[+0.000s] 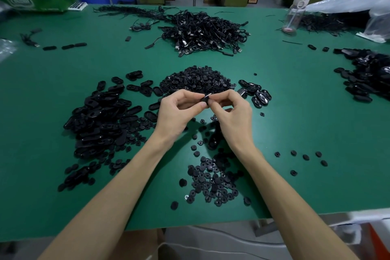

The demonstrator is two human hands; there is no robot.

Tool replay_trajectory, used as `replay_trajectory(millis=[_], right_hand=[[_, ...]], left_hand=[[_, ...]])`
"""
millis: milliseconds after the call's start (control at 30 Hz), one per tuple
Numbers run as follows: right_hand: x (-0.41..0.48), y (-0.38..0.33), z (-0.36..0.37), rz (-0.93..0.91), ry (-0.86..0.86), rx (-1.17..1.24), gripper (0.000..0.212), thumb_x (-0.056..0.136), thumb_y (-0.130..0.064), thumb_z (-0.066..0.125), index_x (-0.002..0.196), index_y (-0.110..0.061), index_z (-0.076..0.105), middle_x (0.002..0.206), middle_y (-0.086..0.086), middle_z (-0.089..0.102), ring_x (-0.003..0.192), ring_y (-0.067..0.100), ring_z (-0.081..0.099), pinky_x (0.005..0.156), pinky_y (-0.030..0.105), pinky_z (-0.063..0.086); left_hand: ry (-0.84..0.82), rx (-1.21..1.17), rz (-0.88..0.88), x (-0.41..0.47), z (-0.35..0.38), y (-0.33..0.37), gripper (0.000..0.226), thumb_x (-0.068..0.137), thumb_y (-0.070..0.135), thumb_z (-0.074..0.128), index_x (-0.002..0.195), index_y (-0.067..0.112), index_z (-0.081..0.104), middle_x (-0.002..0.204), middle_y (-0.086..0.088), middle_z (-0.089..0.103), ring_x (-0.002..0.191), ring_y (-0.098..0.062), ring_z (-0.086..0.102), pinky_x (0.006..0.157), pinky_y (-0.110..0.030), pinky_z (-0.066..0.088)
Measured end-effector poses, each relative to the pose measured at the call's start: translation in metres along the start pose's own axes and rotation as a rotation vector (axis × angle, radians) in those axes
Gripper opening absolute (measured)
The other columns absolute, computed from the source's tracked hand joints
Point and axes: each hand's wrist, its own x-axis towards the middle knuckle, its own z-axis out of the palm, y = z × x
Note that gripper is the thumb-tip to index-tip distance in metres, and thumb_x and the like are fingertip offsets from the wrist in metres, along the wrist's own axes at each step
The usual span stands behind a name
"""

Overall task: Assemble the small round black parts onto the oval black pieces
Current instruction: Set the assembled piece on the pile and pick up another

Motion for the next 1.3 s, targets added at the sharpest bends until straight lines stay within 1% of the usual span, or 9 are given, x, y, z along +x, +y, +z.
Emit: replay_trajectory(millis=[200,367,500,633,733,833,967,1133,1300], right_hand=[[-0.0005,0.0006,0.0007,-0.014,0.009,-0.021,0.004,0.093,-0.010,0.073,0.094,-0.014,0.075,0.093,-0.002,0.073,0.087,0.011,0.066,0.082,0.030,0.055],[-0.0008,0.0003,0.0032,-0.098,-0.017,-0.065,0.015,0.092,-0.006,0.072,0.102,-0.014,0.079,0.102,-0.004,0.070,0.087,0.006,0.066,0.075,0.016,0.048],[0.0011,0.0028,0.0051,-0.116,-0.101,-0.118,0.027,0.093,-0.005,0.069,0.114,-0.019,0.079,0.107,-0.004,0.063,0.088,0.007,0.062,0.068,0.013,0.045],[-0.0001,0.0050,0.0083,-0.182,-0.204,-0.201,0.035,0.096,-0.004,0.066,0.124,-0.021,0.075,0.111,0.000,0.058,0.093,0.010,0.057,0.073,0.009,0.040],[0.0000,0.0045,0.0089,-0.172,-0.215,-0.185,0.033,0.096,-0.009,0.068,0.124,-0.023,0.075,0.110,-0.002,0.060,0.092,0.009,0.059,0.072,0.010,0.041],[0.0010,0.0026,0.0064,-0.143,-0.149,-0.107,0.025,0.095,-0.017,0.073,0.118,-0.026,0.077,0.108,-0.005,0.064,0.090,0.007,0.064,0.071,0.015,0.048],[0.0017,0.0021,0.0032,-0.045,-0.061,-0.006,0.018,0.097,-0.017,0.069,0.114,-0.023,0.074,0.099,-0.006,0.072,0.090,0.009,0.068,0.079,0.029,0.056],[0.0039,0.0029,0.0015,0.006,-0.052,0.031,0.011,0.096,-0.011,0.069,0.104,-0.014,0.075,0.089,-0.006,0.076,0.080,0.007,0.071,0.078,0.027,0.057],[0.0036,0.0031,0.0016,0.008,-0.058,0.042,0.007,0.095,-0.011,0.072,0.101,-0.014,0.075,0.089,-0.005,0.076,0.083,0.010,0.071,0.079,0.029,0.057]], left_hand=[[0.004,0.009,-0.021,-0.0002,-0.0004,-0.0009,0.017,0.085,0.001,0.082,0.099,0.006,0.074,0.097,0.000,0.080,0.092,-0.012,0.077,0.082,-0.020,0.058],[0.055,-0.021,-0.051,0.0003,-0.0021,-0.0012,0.018,0.088,0.003,0.080,0.105,0.005,0.073,0.099,-0.004,0.080,0.094,-0.015,0.077,0.082,-0.023,0.059],[0.103,-0.035,-0.078,0.0018,-0.0030,-0.0027,0.019,0.090,0.002,0.076,0.108,0.005,0.071,0.098,-0.007,0.079,0.087,-0.015,0.076,0.076,-0.022,0.058],[0.131,-0.046,-0.086,0.0028,-0.0034,-0.0053,0.022,0.091,0.004,0.076,0.111,0.008,0.071,0.102,-0.011,0.077,0.088,-0.018,0.074,0.078,-0.027,0.059],[0.123,-0.029,-0.076,0.0036,-0.0039,-0.0064,0.020,0.092,0.006,0.076,0.111,0.009,0.074,0.100,-0.008,0.078,0.087,-0.018,0.073,0.079,-0.028,0.060],[0.110,-0.023,-0.073,0.0038,-0.0030,-0.0059,0.017,0.093,0.002,0.073,0.110,0.008,0.075,0.098,-0.006,0.078,0.084,-0.014,0.072,0.075,-0.024,0.058],[0.064,-0.011,-0.062,0.0028,-0.0015,-0.0030,0.018,0.092,0.000,0.074,0.109,0.006,0.076,0.097,-0.007,0.079,0.086,-0.015,0.073,0.074,-0.023,0.058],[0.019,0.003,-0.057,0.0013,0.0002,-0.0012,0.019,0.090,0.000,0.076,0.109,0.004,0.076,0.098,-0.011,0.079,0.088,-0.020,0.075,0.075,-0.025,0.059],[0.021,0.007,-0.064,0.0014,-0.0005,-0.0015,0.017,0.091,0.002,0.076,0.107,0.005,0.076,0.096,-0.009,0.079,0.088,-0.022,0.076,0.076,-0.026,0.060]])
